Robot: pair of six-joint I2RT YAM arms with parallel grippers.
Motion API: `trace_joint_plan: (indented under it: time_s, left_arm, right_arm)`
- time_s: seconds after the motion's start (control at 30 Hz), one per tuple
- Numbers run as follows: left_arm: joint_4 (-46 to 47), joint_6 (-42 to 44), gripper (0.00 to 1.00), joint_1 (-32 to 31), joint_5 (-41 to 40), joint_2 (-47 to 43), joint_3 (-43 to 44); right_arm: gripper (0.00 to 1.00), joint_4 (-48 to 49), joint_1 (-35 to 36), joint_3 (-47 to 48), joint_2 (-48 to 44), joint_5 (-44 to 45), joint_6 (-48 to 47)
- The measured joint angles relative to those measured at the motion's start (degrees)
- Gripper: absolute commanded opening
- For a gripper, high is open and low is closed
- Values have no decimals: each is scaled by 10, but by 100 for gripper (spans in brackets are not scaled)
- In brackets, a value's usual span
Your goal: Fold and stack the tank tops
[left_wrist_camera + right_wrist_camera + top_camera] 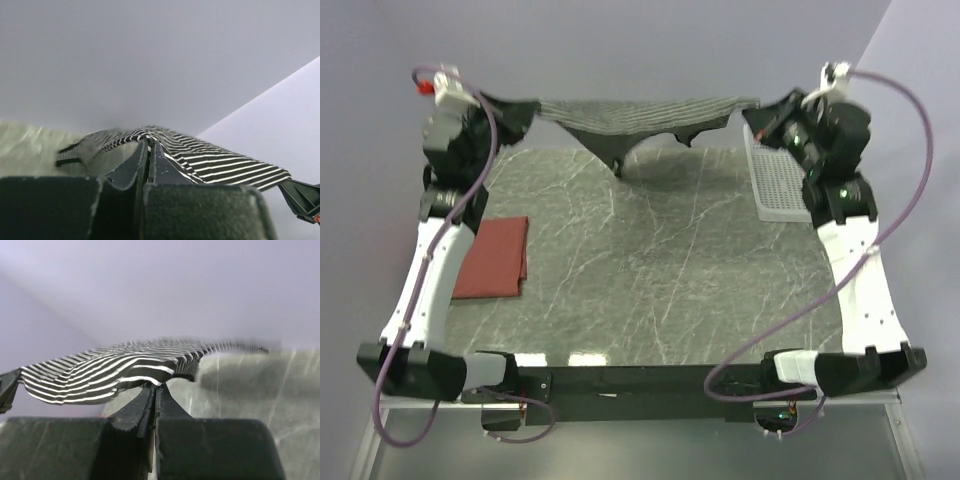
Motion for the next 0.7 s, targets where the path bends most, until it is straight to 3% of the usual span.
trace_joint_plan:
  time_s: [0.2, 0.37, 0.5, 0.7]
  left_arm:
    - [2, -12, 1, -3, 1, -120, -282]
    - [-78, -24, 1, -37, 7, -181, -453]
    - [-119, -38, 1, -85, 9, -238, -488]
    - [-175, -52, 1, -99, -10, -269, -429]
  right_arm:
    - [0, 34, 1, -289, -86, -10, 28]
    - [0, -30, 1, -527, -95, -7, 53]
    - [0, -87, 1, -629, -189, -7, 75]
    - [0, -88, 1, -576, -271, -10, 99]
